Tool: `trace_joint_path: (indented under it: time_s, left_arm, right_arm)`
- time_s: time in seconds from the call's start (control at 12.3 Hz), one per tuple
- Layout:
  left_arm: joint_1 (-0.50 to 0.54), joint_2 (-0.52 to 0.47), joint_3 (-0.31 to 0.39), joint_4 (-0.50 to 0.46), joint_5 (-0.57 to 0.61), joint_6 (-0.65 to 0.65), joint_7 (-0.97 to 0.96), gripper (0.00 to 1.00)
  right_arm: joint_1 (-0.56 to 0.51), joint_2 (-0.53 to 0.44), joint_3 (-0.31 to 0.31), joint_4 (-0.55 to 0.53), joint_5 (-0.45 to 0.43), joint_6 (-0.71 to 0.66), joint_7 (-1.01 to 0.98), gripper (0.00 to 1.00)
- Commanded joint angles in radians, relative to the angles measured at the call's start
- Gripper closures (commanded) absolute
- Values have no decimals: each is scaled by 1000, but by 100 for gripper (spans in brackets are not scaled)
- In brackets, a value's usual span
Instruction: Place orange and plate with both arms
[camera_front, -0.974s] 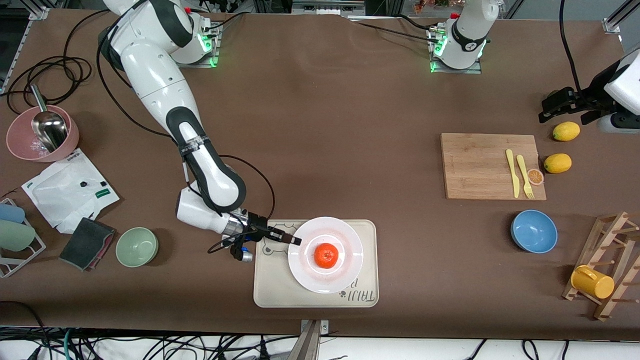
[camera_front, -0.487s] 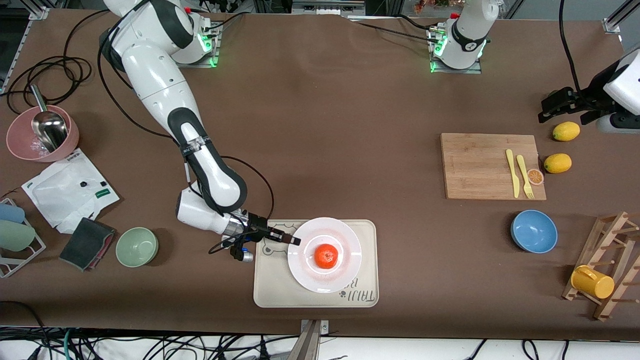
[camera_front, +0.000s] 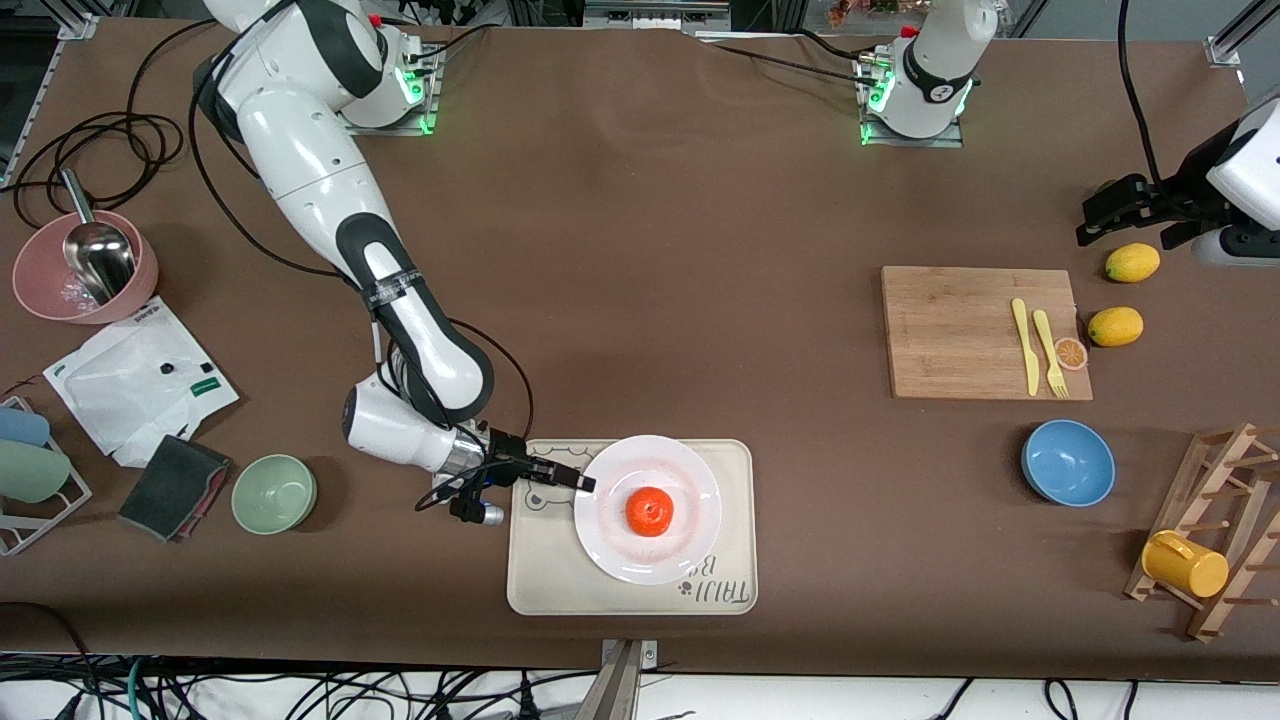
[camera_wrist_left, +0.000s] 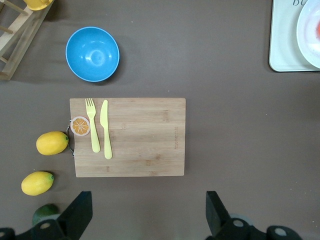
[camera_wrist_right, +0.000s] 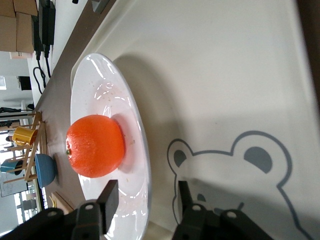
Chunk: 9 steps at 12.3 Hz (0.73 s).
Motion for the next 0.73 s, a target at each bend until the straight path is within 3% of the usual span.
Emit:
trace_joint_path:
  time_s: [0.0,0.24,0.49,0.65]
  left_arm:
    - [-1,9,4,19,-19,-1,17,0]
    - [-4,9,1,19,-19,-3,14,0]
    - [-3,9,-18,19,-19,-3,11,0]
    - [-3,9,-18,19,-19,-3,9,0]
  right_arm:
    - [-5,-151,-20,-146,-51,-11,24,0]
    - [-4,-327,-50,-348,-200,-19,24,0]
    - [-36,-583,-74,-610,-387,-56,32,0]
    - [-37,-766,-132,-754,-499,-126,41,0]
